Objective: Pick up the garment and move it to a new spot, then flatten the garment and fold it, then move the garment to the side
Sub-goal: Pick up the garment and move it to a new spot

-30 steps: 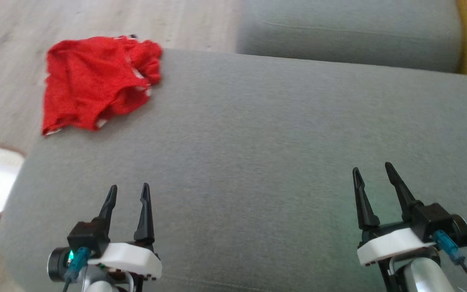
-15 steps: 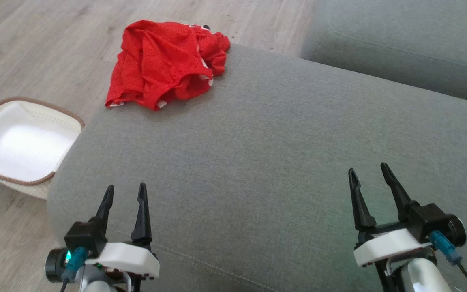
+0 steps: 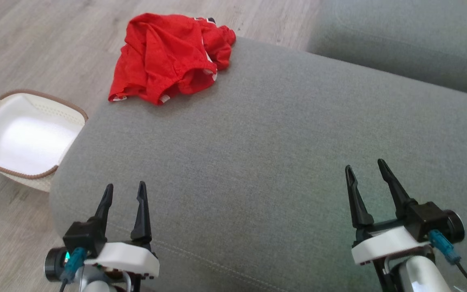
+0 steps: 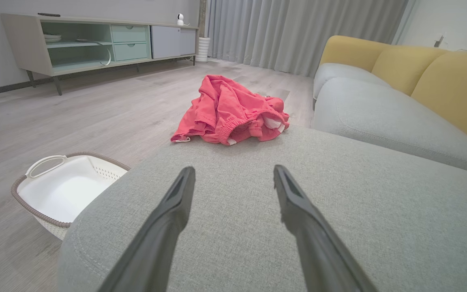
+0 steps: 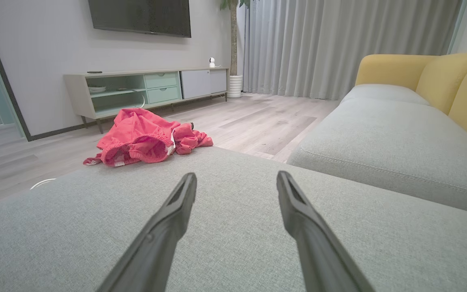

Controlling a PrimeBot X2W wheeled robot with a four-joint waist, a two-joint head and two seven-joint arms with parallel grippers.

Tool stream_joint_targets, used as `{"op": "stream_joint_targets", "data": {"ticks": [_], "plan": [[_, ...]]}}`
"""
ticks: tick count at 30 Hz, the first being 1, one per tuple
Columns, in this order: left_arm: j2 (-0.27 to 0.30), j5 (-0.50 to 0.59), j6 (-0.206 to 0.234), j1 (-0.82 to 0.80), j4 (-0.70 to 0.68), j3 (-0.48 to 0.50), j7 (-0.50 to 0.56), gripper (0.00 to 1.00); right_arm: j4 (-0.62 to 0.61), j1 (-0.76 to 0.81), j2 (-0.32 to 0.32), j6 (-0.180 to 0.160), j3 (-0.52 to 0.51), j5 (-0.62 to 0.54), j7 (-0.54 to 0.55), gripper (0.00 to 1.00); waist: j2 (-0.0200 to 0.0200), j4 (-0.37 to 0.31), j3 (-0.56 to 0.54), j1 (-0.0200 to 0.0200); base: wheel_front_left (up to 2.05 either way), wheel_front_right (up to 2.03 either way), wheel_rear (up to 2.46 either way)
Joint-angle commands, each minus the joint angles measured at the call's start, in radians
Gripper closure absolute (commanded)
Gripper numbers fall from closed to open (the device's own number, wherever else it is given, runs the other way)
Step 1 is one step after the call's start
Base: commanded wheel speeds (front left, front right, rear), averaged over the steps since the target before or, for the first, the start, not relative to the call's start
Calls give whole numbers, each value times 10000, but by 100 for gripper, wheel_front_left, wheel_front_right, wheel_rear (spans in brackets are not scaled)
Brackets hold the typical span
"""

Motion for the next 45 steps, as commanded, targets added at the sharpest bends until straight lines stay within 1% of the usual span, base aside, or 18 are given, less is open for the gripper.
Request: {"op": "stream_joint_targets", "data": {"ticks": [1,4,8,12,16,21,24,26,29,33,36,38,42,45], "plan": [[70,-69,58,-285,-376,365,-122,0,-392,-344,-81,75,255,-65,-111,0,0,-68,104,-1,0,0,0],[70,93,13,-481,-621,518,-122,0,-637,-432,-81,75,273,-177,-111,0,0,-218,403,-1,0,0,0],[173,433,-94,-1193,-1308,1102,-122,0,-898,-639,-81,75,195,-415,-111,0,0,-499,952,-1,0,0,0],[740,669,-365,-2497,-1891,1776,-122,0,-1122,-931,-81,75,87,-720,-111,0,0,-852,1673,-1,0,0,0],[1684,907,-626,-4234,-1833,2385,-122,0,-1317,-1318,-81,75,29,-978,-111,0,0,-1304,2412,-1,0,0,0],[2792,1225,-992,-6556,-328,2480,71,0,-1484,-1708,-81,75,15,-1305,-111,0,0,-1829,3223,-1,0,0,0],[3226,1271,-1159,-7790,764,2462,394,0,-1614,-1973,-81,75,110,-1458,-111,0,0,-2168,3696,-1,0,0,0],[3399,1278,-1275,-8411,1532,2374,634,0,-1699,-2142,-81,75,122,-1578,-111,0,0,-2363,3958,-1,0,0,0],[3409,919,-1471,-9069,2747,2397,1037,0,-1819,-2368,-81,75,102,-1736,-111,0,0,-2652,4308,-1,0,0,0],[3486,651,-1650,-9518,4169,2316,1529,0,-2043,-2680,-81,75,9,-1965,-111,0,0,-2978,4746,-1,0,0,0],[3495,569,-1755,-9770,5169,2123,1929,0,-2217,-2777,-81,75,-54,-2121,-111,0,0,-3103,5048,-1,0,0,0],[3400,447,-1849,-9882,5770,1927,2312,0,-2276,-2749,-81,75,-129,-2218,-110,0,0,-3129,5204,-1,0,0,0],[3326,114,-1975,-10114,6716,1572,2919,0,-2394,-2664,-81,75,-293,-2347,-104,0,0,-3124,5451,-1,0,0,0],[3288,-5,-1999,-10195,6997,1393,3029,0,-2467,-2633,-81,75,-348,-2383,-105,0,0,-3103,5524,-1,0,0,0]]}}
